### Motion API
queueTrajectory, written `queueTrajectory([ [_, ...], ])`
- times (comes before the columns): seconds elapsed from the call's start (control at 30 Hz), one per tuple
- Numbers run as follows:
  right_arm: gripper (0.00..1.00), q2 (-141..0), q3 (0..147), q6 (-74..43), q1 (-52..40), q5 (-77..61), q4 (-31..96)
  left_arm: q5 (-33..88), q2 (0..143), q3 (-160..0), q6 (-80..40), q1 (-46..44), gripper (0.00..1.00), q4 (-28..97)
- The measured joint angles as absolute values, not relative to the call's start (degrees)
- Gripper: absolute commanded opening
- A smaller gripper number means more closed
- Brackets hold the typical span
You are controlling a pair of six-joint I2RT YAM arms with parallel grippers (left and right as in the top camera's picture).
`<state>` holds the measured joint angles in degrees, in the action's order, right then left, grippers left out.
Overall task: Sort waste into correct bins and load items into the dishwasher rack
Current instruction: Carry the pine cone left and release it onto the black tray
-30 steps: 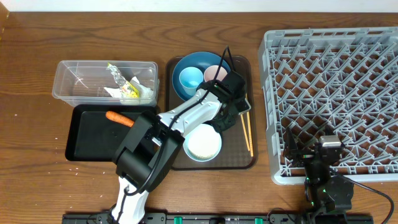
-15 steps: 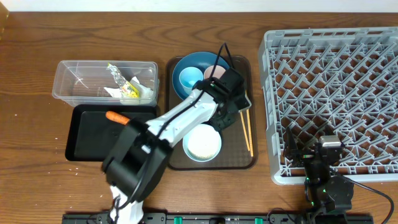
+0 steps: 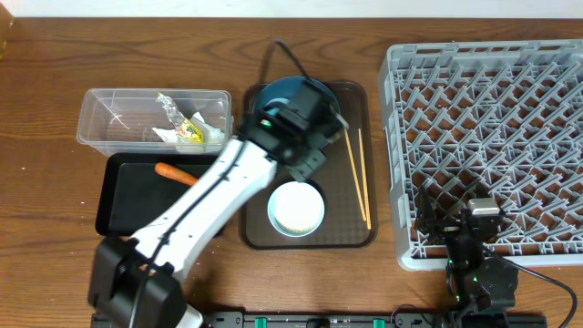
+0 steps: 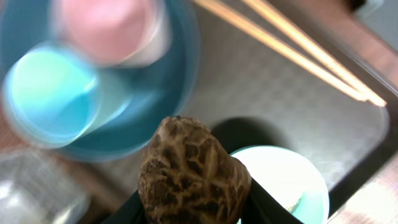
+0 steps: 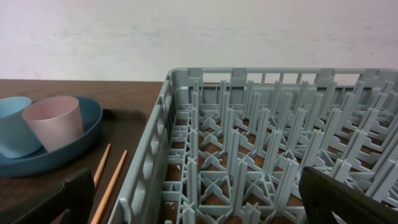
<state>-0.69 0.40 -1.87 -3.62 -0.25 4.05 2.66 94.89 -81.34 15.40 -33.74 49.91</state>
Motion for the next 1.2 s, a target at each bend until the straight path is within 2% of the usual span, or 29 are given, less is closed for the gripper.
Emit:
queueTrajectory([
  [0.53, 0.99, -0.69, 0.4, -1.87, -3.62, -0.25, 4.05, -1.52, 93.3, -80.34, -16.21, -1.96, 0.36, 59.29],
  [0.7, 0.99, -0.69, 0.4, -1.87, -3.62, -0.25, 4.03, -4.99, 92.97, -73.95, -23.79, 5.06, 0.36, 57.87],
  [0.93, 0.99, -0.69, 0.4, -1.87, -3.62, -0.25, 4.05, -7.53, 92.97, -63.24, -28.91, 13.56, 0.38, 48.95],
  [1.0, 0.99, -0.69, 0.4, -1.87, -3.62, -0.25, 4.05, -7.81, 92.97, -61.34, -29.61, 15.92, 0.51, 47.37],
  [1.07, 0.99, -0.69, 0.4, -1.87, -3.62, -0.25, 4.05, -8.03, 92.97, -60.4, -30.3, 17.78, 0.7, 47.29],
  [1.1, 0.99, -0.69, 0.4, -1.87, -3.62, -0.25, 4.05, -8.12, 92.97, -60.31, -30.5, 18.46, 0.76, 47.4],
  [1.2, 0.99, -0.69, 0.4, -1.87, -3.62, -0.25, 4.05, -8.14, 92.97, -60.31, -31.24, 19.38, 0.79, 47.13],
])
